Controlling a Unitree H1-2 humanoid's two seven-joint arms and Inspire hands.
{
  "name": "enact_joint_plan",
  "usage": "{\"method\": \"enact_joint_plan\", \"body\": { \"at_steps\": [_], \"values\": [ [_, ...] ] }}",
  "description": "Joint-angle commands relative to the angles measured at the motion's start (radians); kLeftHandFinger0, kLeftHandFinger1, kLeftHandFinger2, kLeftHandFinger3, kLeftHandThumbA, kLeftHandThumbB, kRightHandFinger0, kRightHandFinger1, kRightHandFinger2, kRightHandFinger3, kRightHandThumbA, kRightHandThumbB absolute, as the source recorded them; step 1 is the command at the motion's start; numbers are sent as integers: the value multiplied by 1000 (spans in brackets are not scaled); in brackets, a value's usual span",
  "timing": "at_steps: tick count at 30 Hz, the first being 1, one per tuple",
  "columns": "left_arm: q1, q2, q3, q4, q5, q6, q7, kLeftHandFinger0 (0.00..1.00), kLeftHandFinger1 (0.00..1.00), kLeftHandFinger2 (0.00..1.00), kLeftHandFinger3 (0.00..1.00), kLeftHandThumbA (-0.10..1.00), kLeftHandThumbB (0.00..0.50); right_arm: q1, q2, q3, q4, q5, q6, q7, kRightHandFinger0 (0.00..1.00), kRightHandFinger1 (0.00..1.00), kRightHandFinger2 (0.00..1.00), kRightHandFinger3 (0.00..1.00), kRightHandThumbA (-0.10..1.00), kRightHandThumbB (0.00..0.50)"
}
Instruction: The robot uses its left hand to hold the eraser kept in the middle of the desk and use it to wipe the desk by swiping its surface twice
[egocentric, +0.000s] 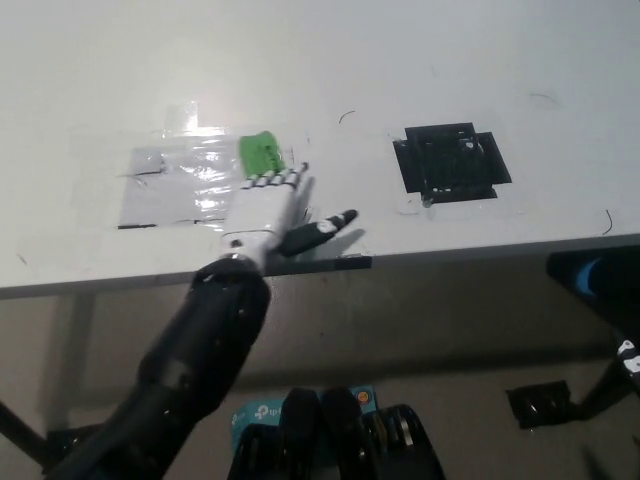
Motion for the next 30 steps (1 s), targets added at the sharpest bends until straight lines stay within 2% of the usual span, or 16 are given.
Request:
{"method": "enact_joint_plan", "body": {
  "at_steps": [1,7,13,14,15,16,18,20,23,29,30],
  "values": [
    [195,64,71,60,-144,74,-138,1000,1000,1000,1000,1000,456,-4,-4,-5,-23,-8,-41,-8,941,980,1000,1000,1000,0],
    [264,111,117,26,-150,59,-125,1000,1000,1000,1000,1000,492,-3,-8,-10,-29,-7,-31,-8,935,988,1000,1000,1000,0],
    [349,186,123,-61,-137,58,-145,1000,1000,1000,1000,1000,499,4,-13,-10,-26,-13,-35,-8,959,1000,1000,1000,1000,1],
    [362,195,128,-73,-141,55,-145,1000,1000,1000,1000,1000,500,5,-9,-14,-32,-6,-24,-8,968,1000,1000,1000,1000,28],
    [365,196,128,-77,-141,54,-146,1000,1000,1000,1000,1000,500,5,-8,-18,-36,0,-19,-8,970,1000,1000,1000,1000,29],
    [383,218,124,-83,-124,56,-140,1000,1000,1000,1000,1000,500,5,-11,-18,-29,-1,-33,-10,958,993,1000,1000,1000,9],
    [394,231,121,-95,-121,40,-135,1000,1000,1000,1000,1000,492,5,-12,-20,-29,1,-37,-9,932,982,1000,1000,1000,0],
    [406,235,120,-126,-118,57,-148,1000,1000,1000,1000,1000,471,6,-9,-23,-31,28,-38,2,962,994,1000,1000,1000,9],
    [407,234,117,-116,-116,54,-140,1000,1000,1000,1000,1000,500,8,-9,-16,-31,6,-36,-3,950,989,1000,1000,1000,0],
    [400,212,116,-96,-122,65,-140,1000,1000,1000,1000,1000,500,4,-15,-15,-24,1,-41,-3,945,985,1000,1000,1000,0],
    [397,211,115,-100,-121,63,-140,1000,1000,1000,1000,1000,500,4,-11,-15,-32,5,-21,-1,971,991,1000,1000,1000,12]
  ]
}}
